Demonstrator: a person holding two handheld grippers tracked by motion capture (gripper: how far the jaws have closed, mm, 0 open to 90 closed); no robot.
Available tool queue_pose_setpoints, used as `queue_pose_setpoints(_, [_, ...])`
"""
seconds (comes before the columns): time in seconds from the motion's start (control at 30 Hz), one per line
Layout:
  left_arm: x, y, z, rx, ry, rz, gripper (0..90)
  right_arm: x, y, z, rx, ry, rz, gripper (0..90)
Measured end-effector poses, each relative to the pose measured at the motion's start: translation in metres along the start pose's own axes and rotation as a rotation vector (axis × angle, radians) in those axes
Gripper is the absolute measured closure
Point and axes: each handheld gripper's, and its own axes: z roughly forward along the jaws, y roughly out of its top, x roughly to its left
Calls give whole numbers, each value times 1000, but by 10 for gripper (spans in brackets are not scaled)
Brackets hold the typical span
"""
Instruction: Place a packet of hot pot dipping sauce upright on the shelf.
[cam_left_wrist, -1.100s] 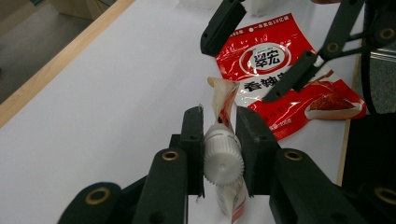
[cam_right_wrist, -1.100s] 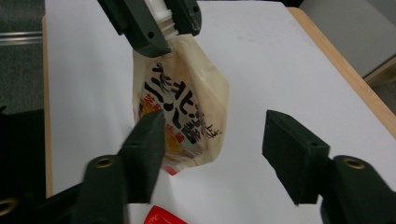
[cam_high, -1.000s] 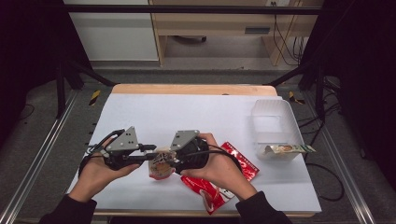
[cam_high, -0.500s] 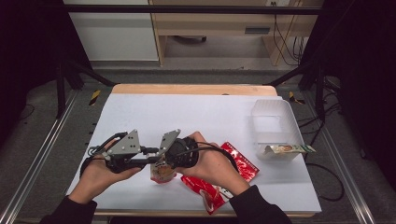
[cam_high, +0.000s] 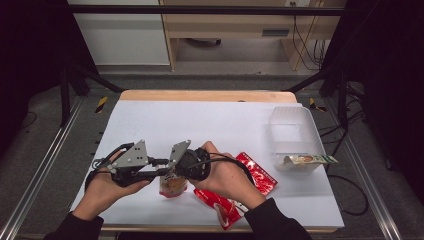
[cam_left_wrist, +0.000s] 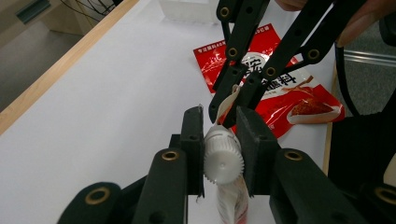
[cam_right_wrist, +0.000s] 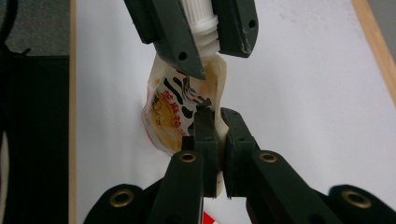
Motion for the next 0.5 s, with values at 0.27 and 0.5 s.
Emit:
queue_pose_setpoints(0.27, [2,-8,-1,-44,-20,-34,724,0,0,-3,-22,-22,5,881])
queue_pose_setpoints(0.5, [5,-29,-9,-137,58,-138,458,-1,-5,-8,-31,-37,-5,883])
